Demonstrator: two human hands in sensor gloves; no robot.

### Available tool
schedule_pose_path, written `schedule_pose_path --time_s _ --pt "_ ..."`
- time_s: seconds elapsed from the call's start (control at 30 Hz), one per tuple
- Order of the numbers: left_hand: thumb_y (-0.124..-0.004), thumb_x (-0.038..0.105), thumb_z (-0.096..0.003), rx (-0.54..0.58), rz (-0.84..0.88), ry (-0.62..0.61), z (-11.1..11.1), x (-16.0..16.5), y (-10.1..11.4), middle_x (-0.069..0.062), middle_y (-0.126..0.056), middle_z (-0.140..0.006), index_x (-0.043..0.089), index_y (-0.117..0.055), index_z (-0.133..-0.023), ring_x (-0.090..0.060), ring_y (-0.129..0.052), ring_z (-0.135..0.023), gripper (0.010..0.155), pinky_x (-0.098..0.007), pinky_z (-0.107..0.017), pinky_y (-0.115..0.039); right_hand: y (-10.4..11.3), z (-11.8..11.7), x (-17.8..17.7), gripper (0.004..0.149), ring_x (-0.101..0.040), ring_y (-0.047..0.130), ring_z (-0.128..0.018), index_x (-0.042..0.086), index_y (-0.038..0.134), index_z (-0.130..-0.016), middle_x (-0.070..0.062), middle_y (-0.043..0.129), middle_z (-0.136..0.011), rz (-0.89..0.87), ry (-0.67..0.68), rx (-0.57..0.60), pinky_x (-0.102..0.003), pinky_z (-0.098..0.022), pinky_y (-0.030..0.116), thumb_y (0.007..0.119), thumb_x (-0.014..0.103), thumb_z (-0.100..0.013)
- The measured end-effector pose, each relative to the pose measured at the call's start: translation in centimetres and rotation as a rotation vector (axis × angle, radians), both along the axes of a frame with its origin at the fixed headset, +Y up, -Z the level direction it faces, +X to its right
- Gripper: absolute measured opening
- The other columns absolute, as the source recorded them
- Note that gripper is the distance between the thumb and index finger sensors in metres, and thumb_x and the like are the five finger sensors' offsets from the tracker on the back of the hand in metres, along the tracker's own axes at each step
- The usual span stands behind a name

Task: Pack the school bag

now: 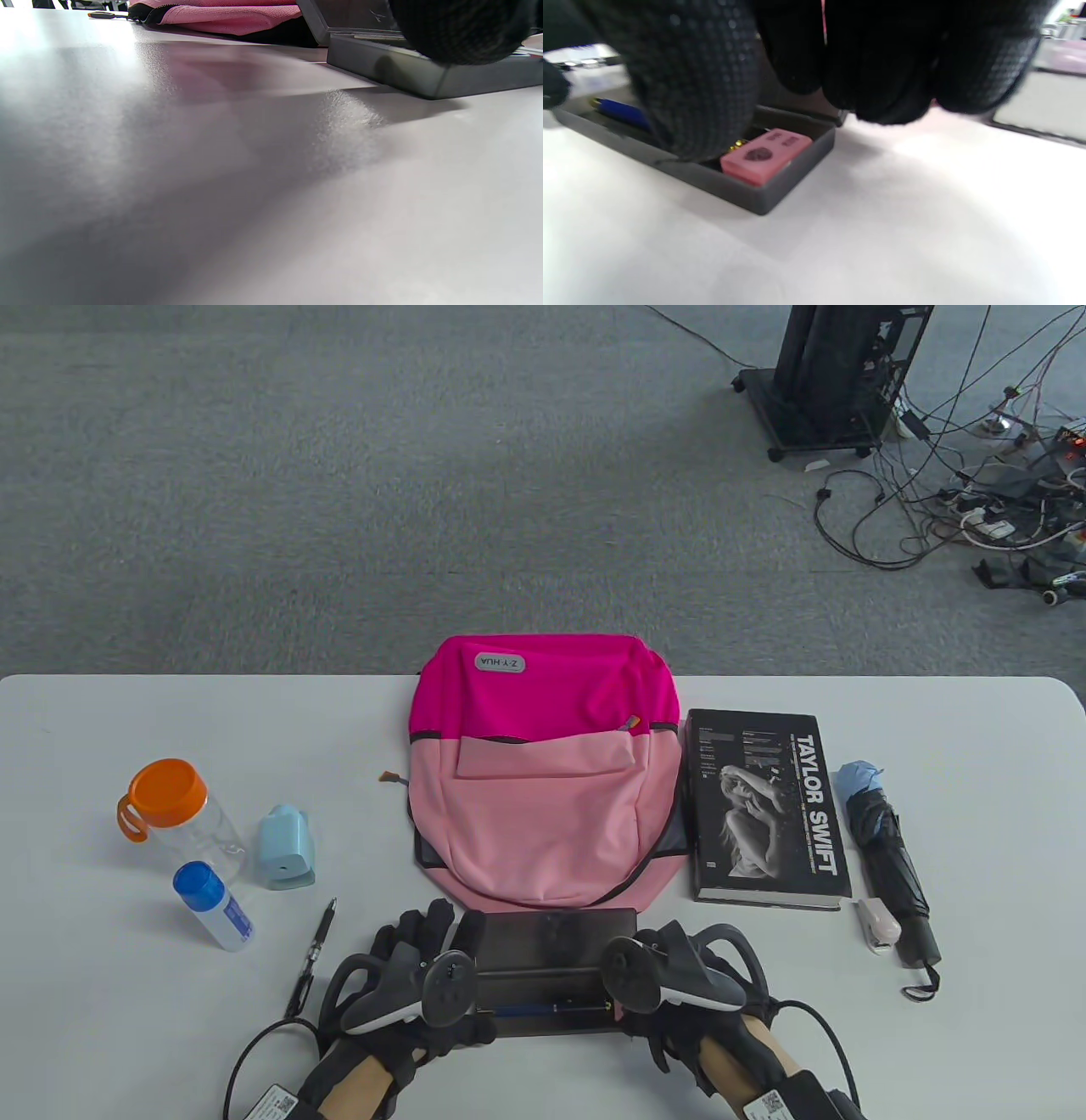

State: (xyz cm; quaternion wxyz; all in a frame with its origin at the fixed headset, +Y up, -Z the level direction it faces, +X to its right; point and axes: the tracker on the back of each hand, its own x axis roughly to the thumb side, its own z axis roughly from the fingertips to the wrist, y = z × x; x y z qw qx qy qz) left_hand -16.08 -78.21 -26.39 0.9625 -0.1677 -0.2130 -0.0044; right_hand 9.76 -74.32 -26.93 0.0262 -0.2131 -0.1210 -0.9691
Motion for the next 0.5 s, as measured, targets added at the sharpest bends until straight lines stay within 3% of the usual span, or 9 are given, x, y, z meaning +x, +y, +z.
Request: schedule_pose_path --time_s 0.17,0.5 --pt "-0.071 0.069 -0.0389 -0.001 0.002 0.001 0.0 0.0 0.0 -0.032 -0.004 -0.121 0.018 -0.003 -0.113 -0.063 -0.018 -0.103 0.113 -0.08 -0.074 -0.03 -1.1 -0.5 0.1 0.088 -0.037 0.097 -0.062 0.013 0.067 -0.105 -0.026 0.082 -0.092 0.045 -0.031 -0.08 -0.061 -0.05 0.086 0.098 0.046 -0.03" --pt "-0.07 0.069 -0.039 -0.002 0.003 0.004 0.0 0.0 -0.1 -0.033 -0.005 -0.121 0.018 -0.004 -0.114 -0.063 -0.019 -0.103 0.112 -0.08 -0.074 -0.03 -1.9 -0.8 0.6 0.086 -0.041 0.097 -0.067 0.009 0.068 -0.102 -0.026 0.083 -0.092 -0.064 -0.057 -0.092 -0.064 -0.051 0.085 0.101 0.04 -0.029"
